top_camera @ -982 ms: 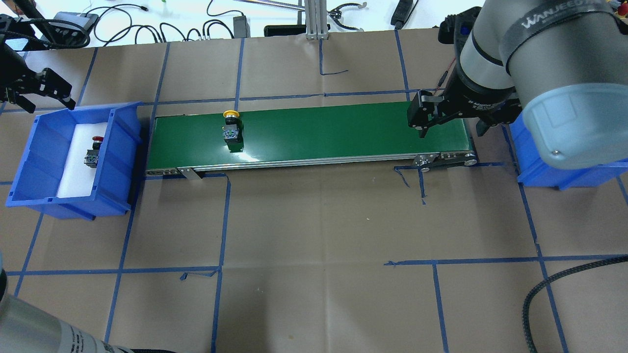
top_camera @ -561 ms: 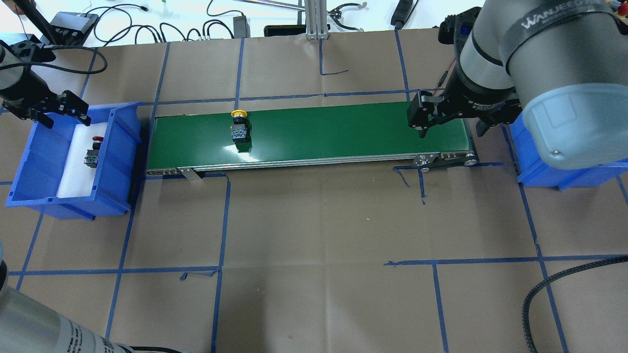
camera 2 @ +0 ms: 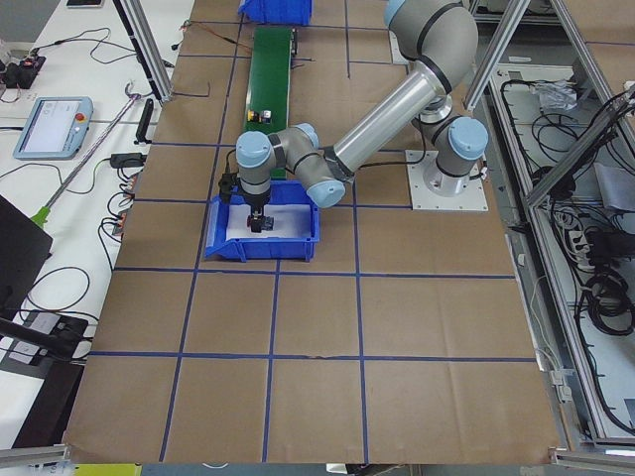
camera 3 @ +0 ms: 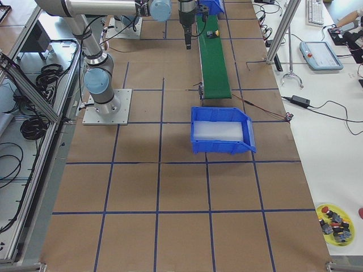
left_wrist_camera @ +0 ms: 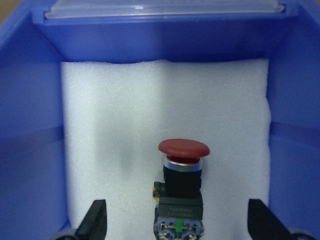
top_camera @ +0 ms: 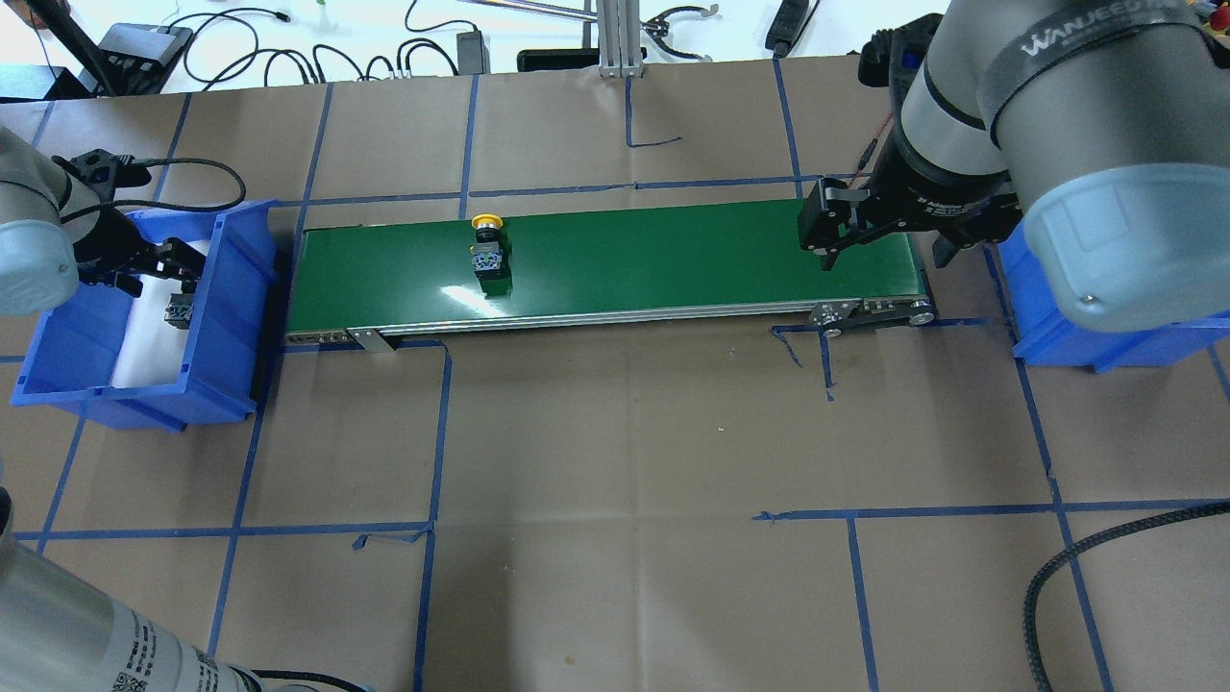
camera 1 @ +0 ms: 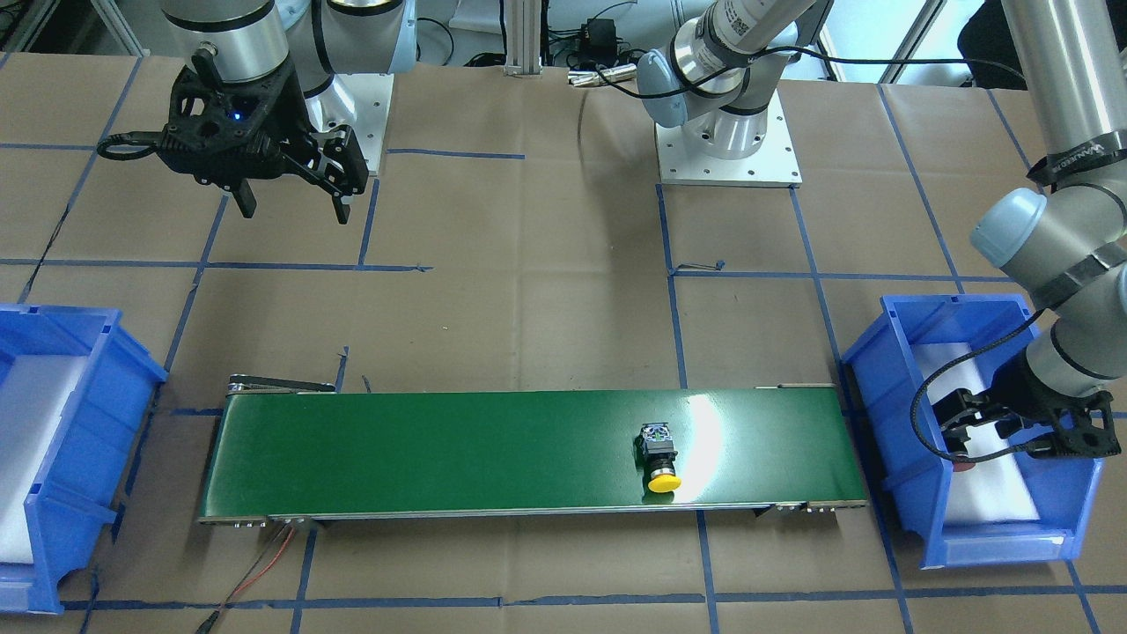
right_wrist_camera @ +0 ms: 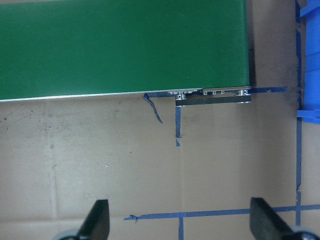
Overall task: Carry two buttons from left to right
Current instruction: 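Lower the left gripper and grasp the red-capped button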
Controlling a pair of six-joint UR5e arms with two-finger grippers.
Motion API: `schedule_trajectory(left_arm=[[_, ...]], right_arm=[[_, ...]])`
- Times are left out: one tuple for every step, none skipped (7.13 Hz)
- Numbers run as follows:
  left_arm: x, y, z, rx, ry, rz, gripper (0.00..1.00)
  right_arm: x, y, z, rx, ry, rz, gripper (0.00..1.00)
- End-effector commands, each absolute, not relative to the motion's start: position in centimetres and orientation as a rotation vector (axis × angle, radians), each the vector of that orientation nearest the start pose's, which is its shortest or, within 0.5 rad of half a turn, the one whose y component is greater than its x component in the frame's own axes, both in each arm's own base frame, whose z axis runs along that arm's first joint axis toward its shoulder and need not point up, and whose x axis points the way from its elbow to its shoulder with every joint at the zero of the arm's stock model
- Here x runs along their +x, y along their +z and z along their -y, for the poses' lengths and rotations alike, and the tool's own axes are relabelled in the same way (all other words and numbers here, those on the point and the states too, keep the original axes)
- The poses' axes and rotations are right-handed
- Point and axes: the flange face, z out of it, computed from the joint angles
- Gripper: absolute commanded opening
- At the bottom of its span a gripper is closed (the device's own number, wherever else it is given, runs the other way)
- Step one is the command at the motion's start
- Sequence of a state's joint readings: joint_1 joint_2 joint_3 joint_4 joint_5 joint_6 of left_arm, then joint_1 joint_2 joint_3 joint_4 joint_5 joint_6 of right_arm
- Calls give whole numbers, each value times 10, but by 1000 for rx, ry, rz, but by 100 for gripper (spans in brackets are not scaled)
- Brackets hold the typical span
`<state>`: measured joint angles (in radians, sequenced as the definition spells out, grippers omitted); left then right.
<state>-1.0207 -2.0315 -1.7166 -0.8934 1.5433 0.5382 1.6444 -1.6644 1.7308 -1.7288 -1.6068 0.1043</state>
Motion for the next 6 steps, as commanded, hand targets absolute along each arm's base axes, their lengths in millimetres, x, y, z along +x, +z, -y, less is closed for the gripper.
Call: schedule_trajectory(left_arm=[[208, 215, 598, -18, -113, -3128, 99], [208, 214, 598, -18, -109, -3130, 99], [208, 214, 599, -18, -111, -3129, 99], [210, 211, 601, -18, -107, -3131, 87], [210, 211, 602, -20, -110, -3131, 72], [210, 212, 602, -20, -112, -3130, 60]], right_arm=[[163, 469, 450, 51, -148, -3165, 100], [163, 468, 450, 51, -145, -3165, 100], [163, 468, 450, 51, -143, -3165, 100], [163, 468, 450, 51, -145, -3164, 100], [163, 468, 450, 51, -145, -3164, 100], [163, 468, 450, 53, -145, -3163, 100]])
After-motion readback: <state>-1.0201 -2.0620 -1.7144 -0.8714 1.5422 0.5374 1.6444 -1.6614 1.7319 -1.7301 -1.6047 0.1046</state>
